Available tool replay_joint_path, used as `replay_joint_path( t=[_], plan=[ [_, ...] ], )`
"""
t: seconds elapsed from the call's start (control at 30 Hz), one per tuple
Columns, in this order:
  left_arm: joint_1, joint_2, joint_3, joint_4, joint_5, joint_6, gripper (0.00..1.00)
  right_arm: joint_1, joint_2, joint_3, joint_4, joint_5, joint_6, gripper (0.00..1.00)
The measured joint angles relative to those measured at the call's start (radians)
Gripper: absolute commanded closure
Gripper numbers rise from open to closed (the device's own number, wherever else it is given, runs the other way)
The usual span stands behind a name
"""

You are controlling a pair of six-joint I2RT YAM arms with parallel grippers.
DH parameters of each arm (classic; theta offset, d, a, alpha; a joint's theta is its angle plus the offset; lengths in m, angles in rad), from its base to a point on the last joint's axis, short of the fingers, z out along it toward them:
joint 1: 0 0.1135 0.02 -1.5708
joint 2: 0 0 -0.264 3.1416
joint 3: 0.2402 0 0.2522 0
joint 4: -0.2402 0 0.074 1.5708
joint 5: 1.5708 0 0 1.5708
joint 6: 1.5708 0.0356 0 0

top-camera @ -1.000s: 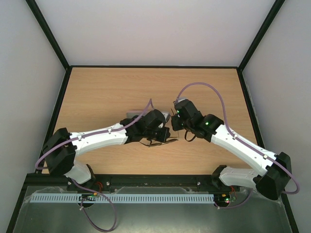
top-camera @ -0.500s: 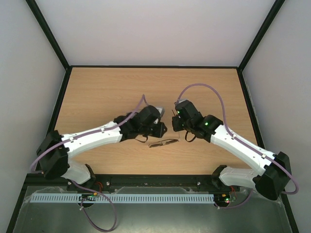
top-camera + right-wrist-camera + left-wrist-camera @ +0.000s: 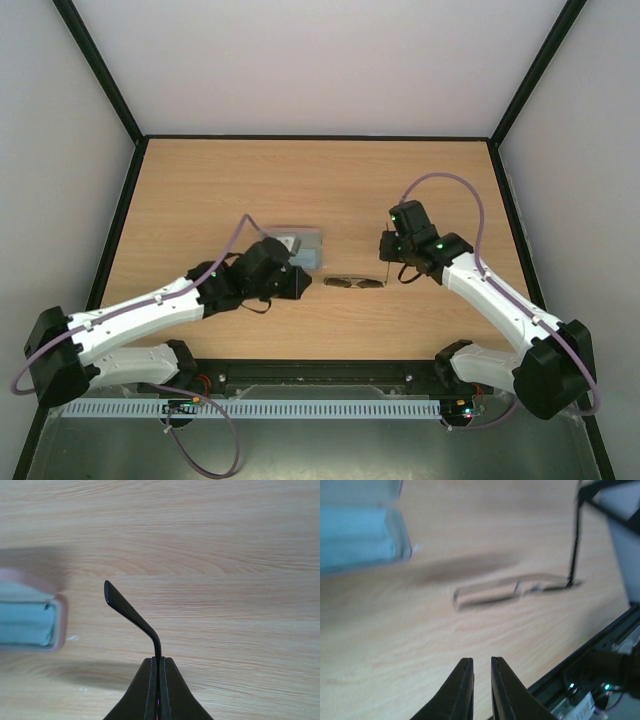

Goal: Organize the sunglasses
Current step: Fold the sunglasses.

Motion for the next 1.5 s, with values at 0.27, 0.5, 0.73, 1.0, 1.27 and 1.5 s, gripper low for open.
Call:
replay_joint_path(
  t=[0.27, 0.5, 0.73, 1.0, 1.27, 1.5],
  plan=[
    [-0.105, 0.131, -0.050, 0.084, 0.017, -0.074, 0.92, -0.114, -0.031, -0.015, 0.003, -0.078, 0.056, 0.99],
    [-0.104, 0.318, -0.006, 0.183, -0.003, -0.080, 0.96, -0.118, -0.053, -0.015, 0.006, -0.138, 0.077, 0.99],
    [-0.029, 0.397, 0.061, 0.237, -0.031, -0.071, 0.97, -0.120, -0.089, -0.026, 0.015, -0.202, 0.093, 0.99],
    [0.022, 0.526, 0.201, 0.262, -0.027, -0.023, 0.98, -0.121, -0.111, -0.131, 0.058, -0.295, 0.108, 0.99],
    [0.025, 0.657, 0.291, 0.293, 0.031, -0.007, 0.98, -0.121, -0.115, -0.159, 0.097, -0.354, 0.136, 0.99],
    [0.010, 0.712, 0.349, 0.314, 0.063, -0.009, 0.98, -0.108, -0.108, -0.187, 0.137, -0.380, 0.157, 0.99]
  ],
)
